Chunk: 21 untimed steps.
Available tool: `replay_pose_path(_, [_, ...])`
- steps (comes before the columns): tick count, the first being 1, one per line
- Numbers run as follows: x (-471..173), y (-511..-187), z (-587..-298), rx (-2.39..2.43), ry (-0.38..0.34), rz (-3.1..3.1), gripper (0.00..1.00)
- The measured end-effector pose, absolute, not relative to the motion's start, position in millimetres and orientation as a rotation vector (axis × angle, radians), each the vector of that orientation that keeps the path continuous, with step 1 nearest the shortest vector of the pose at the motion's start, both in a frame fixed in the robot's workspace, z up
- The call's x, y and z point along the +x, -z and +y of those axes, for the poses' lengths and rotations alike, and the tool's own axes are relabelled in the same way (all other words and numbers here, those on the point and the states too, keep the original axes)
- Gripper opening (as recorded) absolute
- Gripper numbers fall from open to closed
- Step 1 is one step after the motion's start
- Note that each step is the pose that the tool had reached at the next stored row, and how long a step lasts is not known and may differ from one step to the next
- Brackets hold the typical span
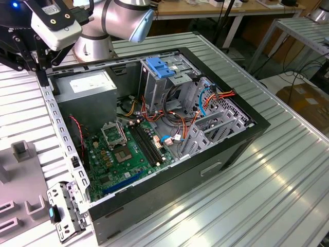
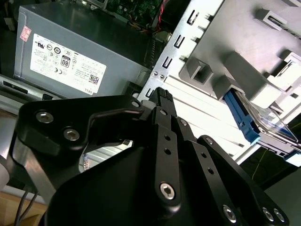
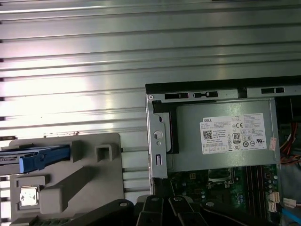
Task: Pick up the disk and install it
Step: 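Reach for the disk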
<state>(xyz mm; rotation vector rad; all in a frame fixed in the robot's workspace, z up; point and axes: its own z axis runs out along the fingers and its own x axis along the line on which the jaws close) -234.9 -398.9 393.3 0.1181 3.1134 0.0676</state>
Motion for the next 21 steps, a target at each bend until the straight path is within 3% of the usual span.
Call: replay_pose_path(21, [-253, -393, -399, 0.118, -0.067, 3.118, 0.11])
